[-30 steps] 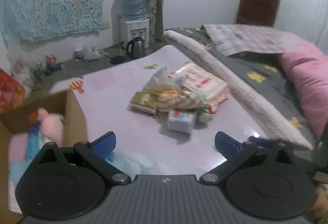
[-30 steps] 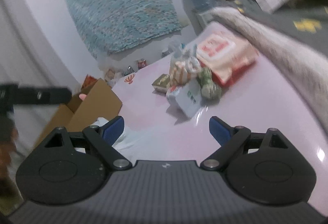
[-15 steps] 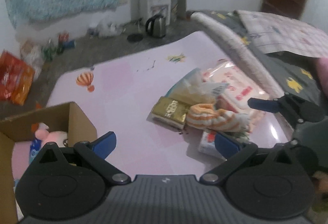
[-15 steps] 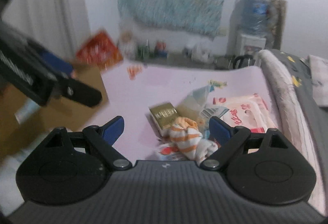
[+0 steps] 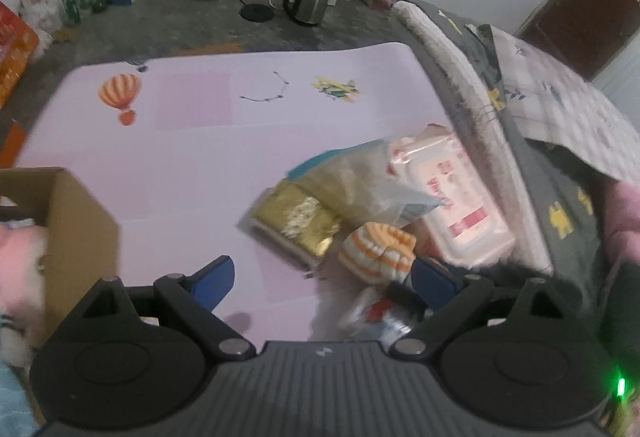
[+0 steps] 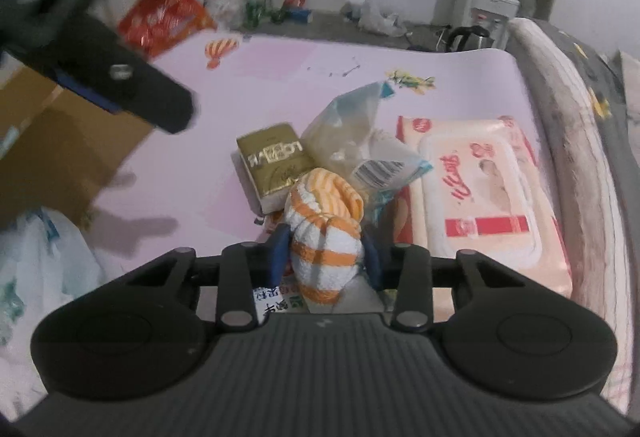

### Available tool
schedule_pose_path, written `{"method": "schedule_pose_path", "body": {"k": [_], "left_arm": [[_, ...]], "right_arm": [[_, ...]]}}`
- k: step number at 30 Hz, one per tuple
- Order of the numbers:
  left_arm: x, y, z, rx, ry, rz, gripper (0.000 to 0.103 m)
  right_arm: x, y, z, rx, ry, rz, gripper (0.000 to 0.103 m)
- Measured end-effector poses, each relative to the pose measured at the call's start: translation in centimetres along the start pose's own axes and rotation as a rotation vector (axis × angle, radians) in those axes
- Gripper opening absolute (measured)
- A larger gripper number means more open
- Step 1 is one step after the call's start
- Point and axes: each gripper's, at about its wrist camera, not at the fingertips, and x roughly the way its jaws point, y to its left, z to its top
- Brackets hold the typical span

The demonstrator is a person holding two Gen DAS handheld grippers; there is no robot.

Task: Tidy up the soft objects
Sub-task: 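Close the right tool on the striped cloth roll while the left tool grips the clear swab bag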

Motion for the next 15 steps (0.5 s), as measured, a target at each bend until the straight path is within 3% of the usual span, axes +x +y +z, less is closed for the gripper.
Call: {"method": "schedule_pose_path", "body": {"k": [5, 10, 15], "left_arm": [[2.4, -1.2, 1.5, -0.086, 0.043, -0.073, 0.096], [5.7, -2.2, 2.8, -0.161, 0.083, -0.085, 0.092], [8.6, -2.3, 4.1, -0.241, 0.123, -0.069, 0.081]], "right_arm": [[-2.5, -0.2, -1.9, 0.053, -0.092, -0.044, 0.036], [-5.0, 0.3, -4.0, 0.091, -0.184, -0.087, 0.036], [-6.7, 0.5, -5.6, 0.132, -0.240, -0.080, 0.037]]}}
